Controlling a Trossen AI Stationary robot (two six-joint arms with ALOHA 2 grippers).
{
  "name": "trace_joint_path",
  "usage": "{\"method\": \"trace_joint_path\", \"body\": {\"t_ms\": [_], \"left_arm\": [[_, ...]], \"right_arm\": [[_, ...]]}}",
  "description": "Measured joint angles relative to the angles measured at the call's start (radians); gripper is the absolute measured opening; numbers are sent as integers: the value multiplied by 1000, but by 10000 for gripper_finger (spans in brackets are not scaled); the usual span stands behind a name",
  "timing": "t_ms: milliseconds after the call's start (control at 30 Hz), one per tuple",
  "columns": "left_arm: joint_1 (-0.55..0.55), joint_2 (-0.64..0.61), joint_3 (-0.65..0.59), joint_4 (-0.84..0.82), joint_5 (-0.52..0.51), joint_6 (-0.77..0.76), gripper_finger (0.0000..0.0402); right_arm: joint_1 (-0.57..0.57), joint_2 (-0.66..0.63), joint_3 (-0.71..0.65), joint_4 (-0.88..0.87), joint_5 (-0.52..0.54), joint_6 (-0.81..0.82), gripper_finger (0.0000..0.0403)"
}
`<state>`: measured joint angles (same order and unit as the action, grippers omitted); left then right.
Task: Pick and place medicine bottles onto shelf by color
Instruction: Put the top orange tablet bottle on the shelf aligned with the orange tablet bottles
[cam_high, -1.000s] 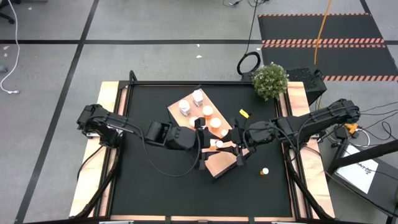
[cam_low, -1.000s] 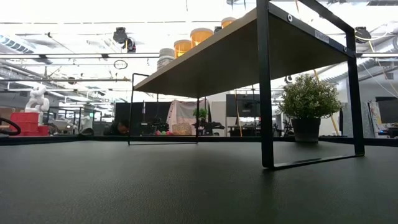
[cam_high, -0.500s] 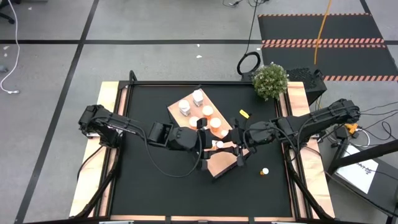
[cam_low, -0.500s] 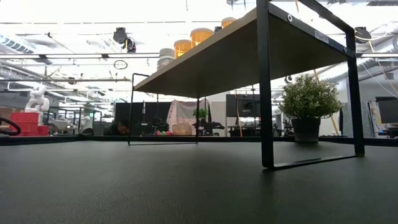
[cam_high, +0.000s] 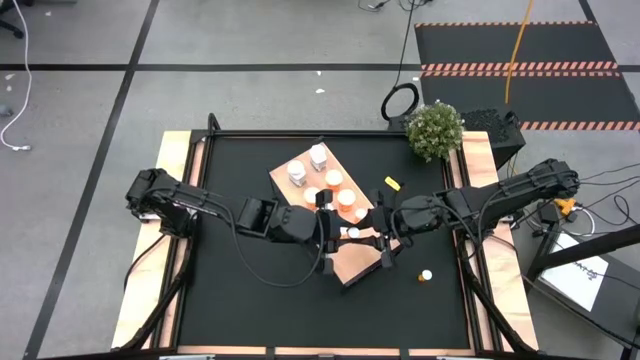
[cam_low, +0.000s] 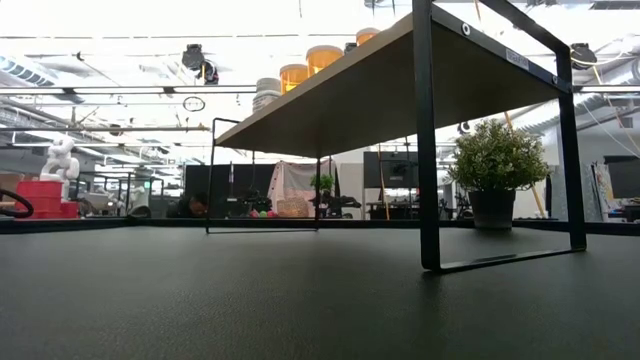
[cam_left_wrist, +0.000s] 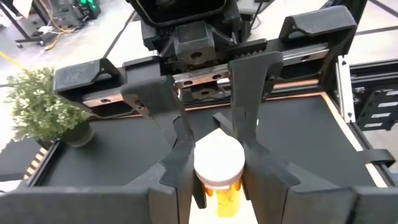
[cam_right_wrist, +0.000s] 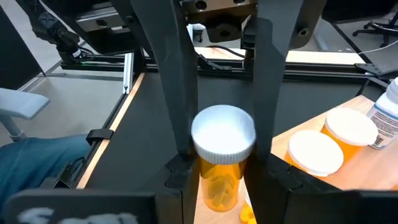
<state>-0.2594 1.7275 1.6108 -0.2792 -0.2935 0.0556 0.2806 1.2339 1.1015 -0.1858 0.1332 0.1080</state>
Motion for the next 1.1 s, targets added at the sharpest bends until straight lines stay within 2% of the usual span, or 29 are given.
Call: {"method": "trace_joint_path", "body": {"t_ms": [267, 1100], "left_arm": [[0, 0, 0, -1, -27, 2, 128], [-25, -8, 0, 3, -67, 44, 118]], "right_arm": [[0, 0, 0, 0, 24, 1, 105], [1, 1, 0, 39, 47, 8, 105]]}}
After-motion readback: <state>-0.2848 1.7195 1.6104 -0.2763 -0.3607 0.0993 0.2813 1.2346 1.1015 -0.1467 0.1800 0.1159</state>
